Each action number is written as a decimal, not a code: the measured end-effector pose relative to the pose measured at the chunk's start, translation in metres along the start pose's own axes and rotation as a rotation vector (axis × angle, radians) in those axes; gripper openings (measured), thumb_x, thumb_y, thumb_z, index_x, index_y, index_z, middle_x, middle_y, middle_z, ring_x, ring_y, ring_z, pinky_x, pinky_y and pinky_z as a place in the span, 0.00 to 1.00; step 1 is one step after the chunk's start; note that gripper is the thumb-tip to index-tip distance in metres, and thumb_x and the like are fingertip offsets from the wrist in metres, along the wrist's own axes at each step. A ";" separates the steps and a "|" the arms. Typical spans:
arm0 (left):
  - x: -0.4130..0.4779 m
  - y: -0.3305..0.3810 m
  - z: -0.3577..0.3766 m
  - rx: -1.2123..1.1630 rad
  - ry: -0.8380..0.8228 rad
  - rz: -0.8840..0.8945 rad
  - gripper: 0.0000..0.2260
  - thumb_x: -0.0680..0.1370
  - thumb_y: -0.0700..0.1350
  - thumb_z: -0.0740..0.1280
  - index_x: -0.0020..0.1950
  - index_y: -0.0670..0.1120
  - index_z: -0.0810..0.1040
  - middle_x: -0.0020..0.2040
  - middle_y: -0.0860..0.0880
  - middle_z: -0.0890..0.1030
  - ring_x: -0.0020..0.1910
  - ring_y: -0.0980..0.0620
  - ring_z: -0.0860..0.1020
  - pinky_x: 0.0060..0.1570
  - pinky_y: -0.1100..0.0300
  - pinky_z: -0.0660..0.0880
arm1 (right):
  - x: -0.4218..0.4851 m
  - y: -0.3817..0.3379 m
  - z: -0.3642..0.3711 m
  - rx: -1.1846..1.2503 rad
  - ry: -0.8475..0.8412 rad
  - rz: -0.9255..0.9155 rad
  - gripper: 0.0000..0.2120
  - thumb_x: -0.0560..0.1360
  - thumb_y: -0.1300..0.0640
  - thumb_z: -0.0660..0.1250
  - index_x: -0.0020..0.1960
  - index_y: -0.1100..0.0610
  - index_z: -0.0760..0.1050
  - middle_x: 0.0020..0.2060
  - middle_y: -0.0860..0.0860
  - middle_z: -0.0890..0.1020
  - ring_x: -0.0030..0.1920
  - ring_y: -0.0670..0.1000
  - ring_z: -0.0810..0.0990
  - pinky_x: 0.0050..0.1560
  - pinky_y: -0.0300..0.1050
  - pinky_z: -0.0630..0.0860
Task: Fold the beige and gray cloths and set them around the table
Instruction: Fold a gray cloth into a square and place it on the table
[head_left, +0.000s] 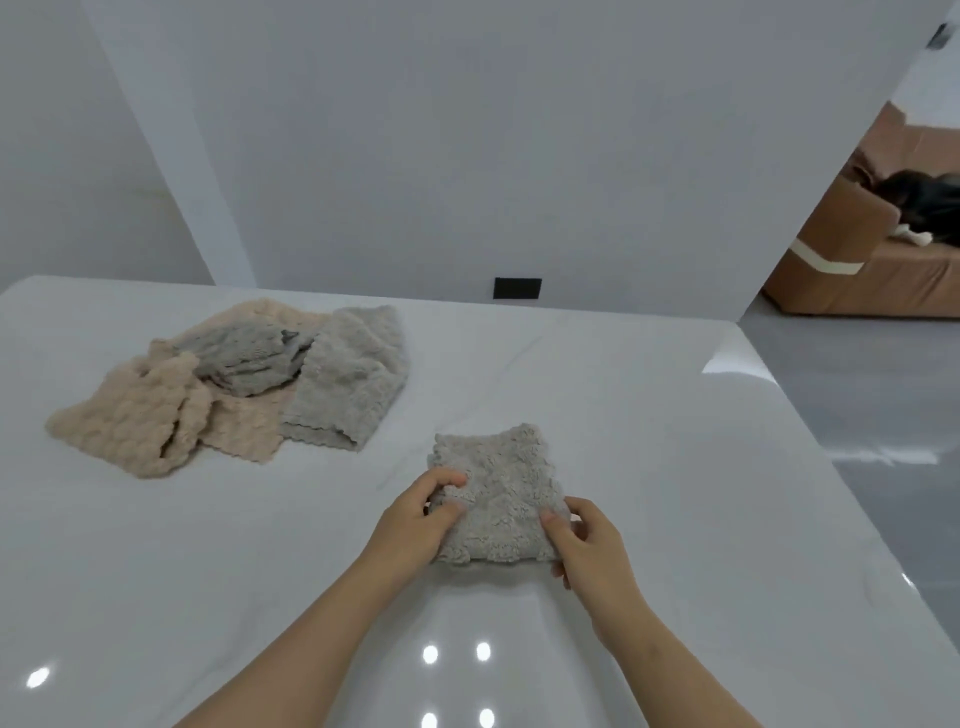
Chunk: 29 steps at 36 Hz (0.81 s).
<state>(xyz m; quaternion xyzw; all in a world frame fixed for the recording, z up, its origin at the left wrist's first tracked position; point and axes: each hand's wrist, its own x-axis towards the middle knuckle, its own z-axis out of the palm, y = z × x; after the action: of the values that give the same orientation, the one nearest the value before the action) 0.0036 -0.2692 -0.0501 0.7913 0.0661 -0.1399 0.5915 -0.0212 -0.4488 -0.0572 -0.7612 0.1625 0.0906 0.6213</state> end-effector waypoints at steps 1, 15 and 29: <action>0.002 0.005 0.018 -0.006 0.010 -0.004 0.11 0.78 0.41 0.61 0.47 0.59 0.75 0.36 0.53 0.72 0.32 0.54 0.70 0.34 0.62 0.68 | 0.003 0.003 -0.017 0.000 0.004 0.004 0.06 0.77 0.53 0.63 0.53 0.51 0.74 0.37 0.52 0.77 0.32 0.46 0.73 0.29 0.32 0.69; 0.038 0.066 0.201 0.180 -0.225 -0.018 0.15 0.79 0.39 0.59 0.63 0.52 0.69 0.48 0.53 0.70 0.39 0.54 0.74 0.37 0.67 0.72 | 0.040 0.039 -0.194 0.031 0.308 0.026 0.10 0.74 0.59 0.63 0.55 0.53 0.72 0.40 0.51 0.78 0.37 0.48 0.75 0.37 0.41 0.69; 0.078 0.119 0.307 0.324 -0.547 -0.038 0.26 0.77 0.34 0.60 0.74 0.48 0.59 0.72 0.47 0.62 0.68 0.50 0.66 0.57 0.65 0.64 | 0.064 0.050 -0.284 -0.014 0.618 0.035 0.13 0.76 0.64 0.60 0.60 0.61 0.70 0.47 0.52 0.74 0.46 0.51 0.71 0.46 0.42 0.64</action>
<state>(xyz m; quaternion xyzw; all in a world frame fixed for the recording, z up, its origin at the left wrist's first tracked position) 0.0661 -0.6018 -0.0444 0.8067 -0.1041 -0.3673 0.4511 0.0022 -0.7434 -0.0645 -0.7540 0.3560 -0.1335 0.5356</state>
